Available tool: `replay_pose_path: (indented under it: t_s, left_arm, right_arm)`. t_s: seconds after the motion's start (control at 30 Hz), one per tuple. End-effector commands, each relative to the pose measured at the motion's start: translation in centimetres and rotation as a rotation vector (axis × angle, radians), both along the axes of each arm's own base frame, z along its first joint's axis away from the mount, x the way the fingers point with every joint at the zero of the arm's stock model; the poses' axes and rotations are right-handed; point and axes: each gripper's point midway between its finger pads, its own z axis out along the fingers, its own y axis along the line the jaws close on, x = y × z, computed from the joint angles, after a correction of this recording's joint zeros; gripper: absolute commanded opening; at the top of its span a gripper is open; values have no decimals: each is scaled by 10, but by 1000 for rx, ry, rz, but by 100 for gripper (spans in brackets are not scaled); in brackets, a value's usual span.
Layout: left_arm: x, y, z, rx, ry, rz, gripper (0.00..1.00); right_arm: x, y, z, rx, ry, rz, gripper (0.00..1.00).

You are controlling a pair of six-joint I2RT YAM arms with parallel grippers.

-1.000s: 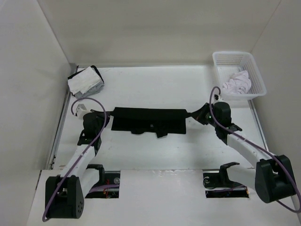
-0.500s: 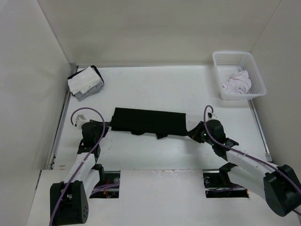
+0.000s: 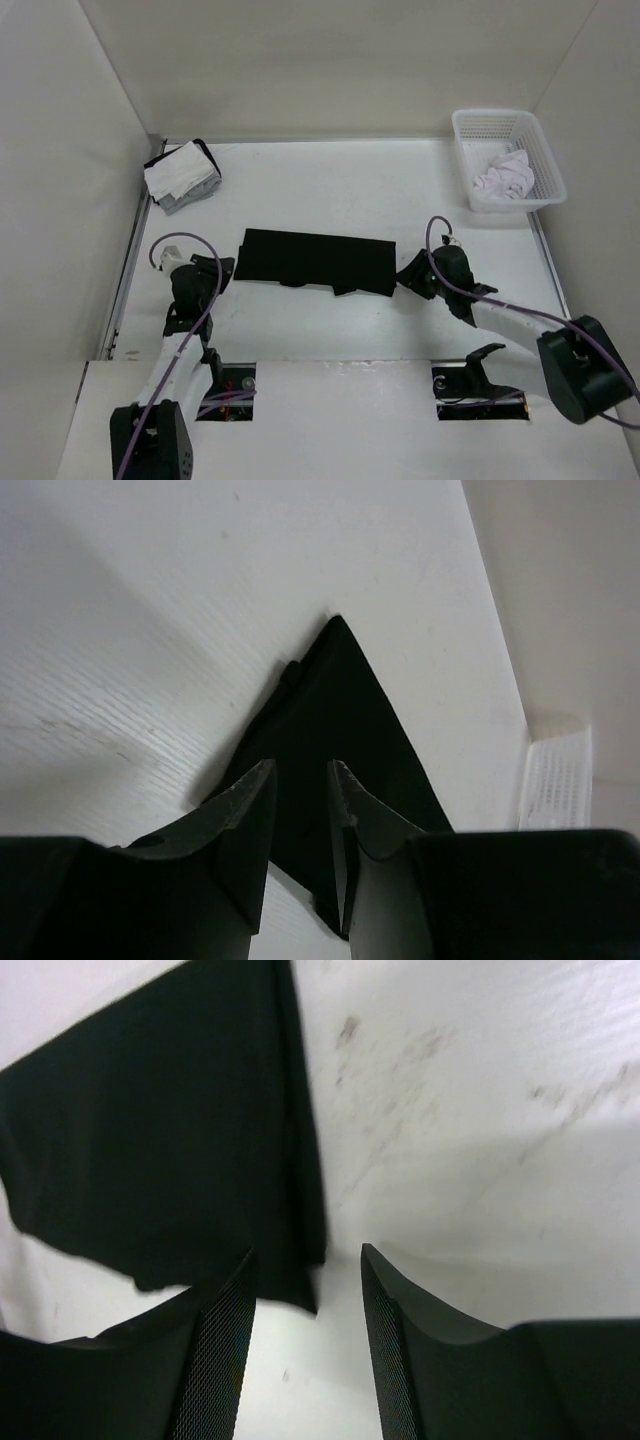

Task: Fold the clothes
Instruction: Fold the tank top

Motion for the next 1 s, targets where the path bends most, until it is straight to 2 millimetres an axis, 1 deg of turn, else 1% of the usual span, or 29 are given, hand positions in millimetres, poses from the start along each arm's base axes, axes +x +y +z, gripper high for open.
replay_pose_path:
  t_s: [0.0,0.07,0.13,0.17,0.2,0.27,0.33,0.37,0.43,0.5,0.63,0.7,0.77,0.8,0.87,0.97]
  left_arm:
    - [17,-28,33,3,-100,-97,26]
    - [21,-45,42,14,-132,-139,26]
    - [25,-59,48,28,-154,-167,26]
    - [27,-66,50,35,-161,-181,26]
    - [28,-71,51,40,-164,-191,26]
    - [30,-83,53,49,-172,-218,26]
    - [32,-95,54,50,-181,-248,26]
    - [33,-100,54,49,-183,-260,26]
    - [34,-113,55,43,-190,-301,26]
    - [33,-128,56,39,-198,-342,25]
    - [29,-156,60,19,-209,-412,25]
    - [27,-169,64,3,-214,-445,25]
    - [24,-180,69,-11,-222,-471,26]
    - [22,-183,71,-16,-226,-479,26]
    - [19,-186,75,-22,-237,-491,27]
    - [16,-182,77,-32,-246,-481,27]
  right_arm:
    - [37,5,18,36,-90,0,49]
    - [44,10,12,58,-74,4,48]
    - [46,21,7,98,-52,34,46]
    - [48,25,4,115,-44,43,43]
    - [49,28,1,127,-34,44,38]
    - [53,29,-2,160,-30,24,24]
    - [58,25,2,183,-55,-5,11]
    - [59,22,7,188,-72,-18,7]
    - [59,13,20,183,-114,-51,3]
    - [54,-1,30,153,-133,-90,2]
    - [45,-28,54,37,-178,-141,2]
    - [45,-39,75,-33,-217,-152,2]
    - [49,-45,100,-88,-260,-150,3]
    - [51,-46,114,-110,-281,-147,3]
    - [57,-38,137,-143,-313,-108,3]
    - [65,-13,165,-189,-348,-30,3]
